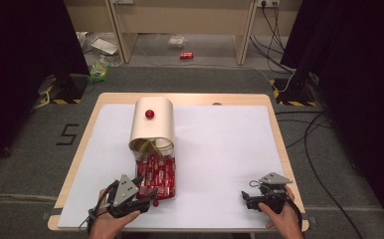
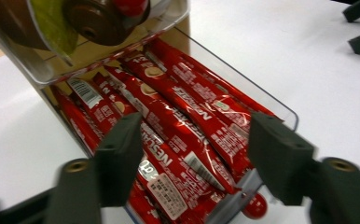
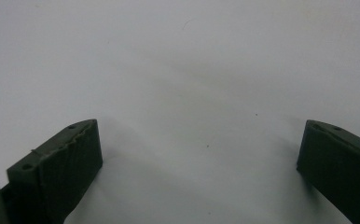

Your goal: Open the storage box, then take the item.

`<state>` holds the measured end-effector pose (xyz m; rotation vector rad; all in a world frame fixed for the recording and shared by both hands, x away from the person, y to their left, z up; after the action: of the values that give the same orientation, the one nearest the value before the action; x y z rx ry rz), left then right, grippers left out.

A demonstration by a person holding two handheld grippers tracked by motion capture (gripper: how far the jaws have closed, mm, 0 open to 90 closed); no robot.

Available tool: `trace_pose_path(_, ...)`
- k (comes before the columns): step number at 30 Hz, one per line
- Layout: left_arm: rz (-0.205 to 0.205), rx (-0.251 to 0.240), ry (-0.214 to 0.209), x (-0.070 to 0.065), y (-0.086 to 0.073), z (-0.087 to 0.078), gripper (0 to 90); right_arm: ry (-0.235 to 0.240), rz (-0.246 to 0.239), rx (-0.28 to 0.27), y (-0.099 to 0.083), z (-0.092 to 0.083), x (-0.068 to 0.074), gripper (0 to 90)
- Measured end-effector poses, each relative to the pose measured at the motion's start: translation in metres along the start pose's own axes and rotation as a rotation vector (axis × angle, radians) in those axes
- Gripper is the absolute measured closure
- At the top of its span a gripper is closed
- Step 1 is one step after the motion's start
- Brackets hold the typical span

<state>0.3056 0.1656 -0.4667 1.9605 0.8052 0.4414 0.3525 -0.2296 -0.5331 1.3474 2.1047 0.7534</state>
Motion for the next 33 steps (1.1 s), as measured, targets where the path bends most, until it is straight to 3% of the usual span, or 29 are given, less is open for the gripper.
trace_pose_path(6,-0.016,0.004,0.016,0.004,0.002,0.005,30.2,0.0,-0.001,0.0,0.0,0.0,0.0,0.4)
trace_pose_path(17,-0.036,0.013,0.019,0.003,0.005,0.016,31.2,0.0,0.002,0.001,0.0,0.0,0.0,0.4)
trace_pose_path(33,-0.045,0.02,0.014,0.004,0.008,0.024,51.7,0.0,0.0,0.001,0.0,0.0,0.0,0.4)
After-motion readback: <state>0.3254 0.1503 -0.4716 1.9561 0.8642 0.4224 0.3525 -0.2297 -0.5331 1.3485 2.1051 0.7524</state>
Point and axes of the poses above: each handheld gripper's, and its own axes: z roughly forward along the jaws, y roughly out of its top, x roughly to its left, the point moved 5 cm from there along z, roughly forward along the jaws, and after that the axes turned 10 degrees about -y, right-handed, at the moved point
